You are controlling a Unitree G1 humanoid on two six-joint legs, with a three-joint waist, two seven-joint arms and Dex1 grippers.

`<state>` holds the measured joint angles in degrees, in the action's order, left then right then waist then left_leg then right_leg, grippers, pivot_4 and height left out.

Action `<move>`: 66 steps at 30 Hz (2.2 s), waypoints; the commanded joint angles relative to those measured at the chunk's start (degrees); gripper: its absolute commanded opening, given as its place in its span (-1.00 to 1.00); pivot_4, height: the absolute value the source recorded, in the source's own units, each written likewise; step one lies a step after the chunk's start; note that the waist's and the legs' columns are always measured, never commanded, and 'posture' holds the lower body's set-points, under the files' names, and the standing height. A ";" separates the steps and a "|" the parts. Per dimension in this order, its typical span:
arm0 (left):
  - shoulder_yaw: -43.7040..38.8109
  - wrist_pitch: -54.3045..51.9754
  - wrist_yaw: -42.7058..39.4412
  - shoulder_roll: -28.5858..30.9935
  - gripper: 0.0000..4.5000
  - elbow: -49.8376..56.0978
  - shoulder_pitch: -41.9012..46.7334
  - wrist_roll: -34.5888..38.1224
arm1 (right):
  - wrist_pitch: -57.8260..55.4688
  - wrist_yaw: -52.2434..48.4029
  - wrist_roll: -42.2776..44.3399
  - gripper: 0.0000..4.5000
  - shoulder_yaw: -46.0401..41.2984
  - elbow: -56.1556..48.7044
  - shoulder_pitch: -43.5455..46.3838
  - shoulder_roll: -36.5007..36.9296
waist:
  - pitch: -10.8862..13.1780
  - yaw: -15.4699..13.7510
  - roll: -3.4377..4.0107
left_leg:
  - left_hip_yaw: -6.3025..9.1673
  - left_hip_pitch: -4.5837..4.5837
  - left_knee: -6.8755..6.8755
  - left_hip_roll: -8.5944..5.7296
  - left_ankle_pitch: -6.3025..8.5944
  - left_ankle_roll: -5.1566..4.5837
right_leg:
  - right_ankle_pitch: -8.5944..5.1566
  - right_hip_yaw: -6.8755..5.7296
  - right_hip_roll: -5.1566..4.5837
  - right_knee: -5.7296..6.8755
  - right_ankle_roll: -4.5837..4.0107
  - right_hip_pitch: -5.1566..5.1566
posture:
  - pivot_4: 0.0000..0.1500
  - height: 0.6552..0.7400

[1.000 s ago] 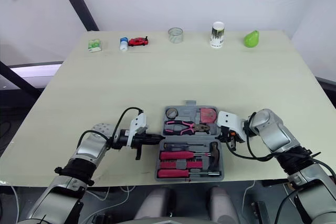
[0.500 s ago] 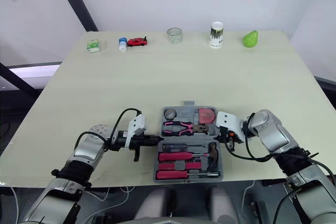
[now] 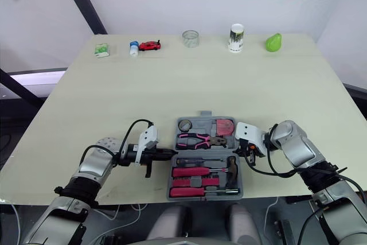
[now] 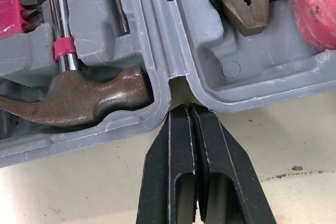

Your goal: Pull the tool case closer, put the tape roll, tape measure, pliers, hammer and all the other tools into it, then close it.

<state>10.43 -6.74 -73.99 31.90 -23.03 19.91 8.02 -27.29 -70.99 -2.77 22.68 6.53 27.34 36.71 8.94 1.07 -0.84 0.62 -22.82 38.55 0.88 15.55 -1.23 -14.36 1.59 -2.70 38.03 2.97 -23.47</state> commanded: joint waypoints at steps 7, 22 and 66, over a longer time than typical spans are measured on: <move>-10.36 0.39 4.71 1.94 -1.00 9.08 -8.18 8.25 | 5.84 3.31 8.70 -0.97 -13.14 -4.66 -6.65 2.91 | 0.00 -0.05 -0.01 | -0.01 0.00 0.00 0.04 0.00 0.00 | 0.00 0.02 -0.03 0.03 0.00 0.00 | 1.00 1.00; -32.79 -7.42 7.69 6.89 0.83 23.69 -30.49 24.19 | 20.47 1.07 25.84 0.93 -42.71 -6.67 -34.59 7.50 | 0.01 -0.37 -0.01 | -0.05 0.10 -0.03 0.29 0.00 0.00 | 0.00 0.01 -0.06 -0.04 -0.01 0.10 | 1.00 1.00; 0.37 7.83 -2.86 0.25 -0.93 12.25 -13.52 9.08 | -30.49 9.78 26.23 1.00 -9.04 23.82 15.35 -5.73 | 0.01 -0.24 -0.02 | -0.16 0.01 -0.02 0.07 0.00 0.00 | 0.01 0.04 0.01 -0.06 -0.02 0.04 | 1.00 1.00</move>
<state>9.75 -1.53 -76.12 32.58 -9.80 5.90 18.41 -57.25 -59.68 24.33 12.55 27.98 40.60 31.86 8.95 0.82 -0.86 0.47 -22.82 38.54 0.95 15.55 -1.23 -14.34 1.64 -2.69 37.99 2.95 -23.45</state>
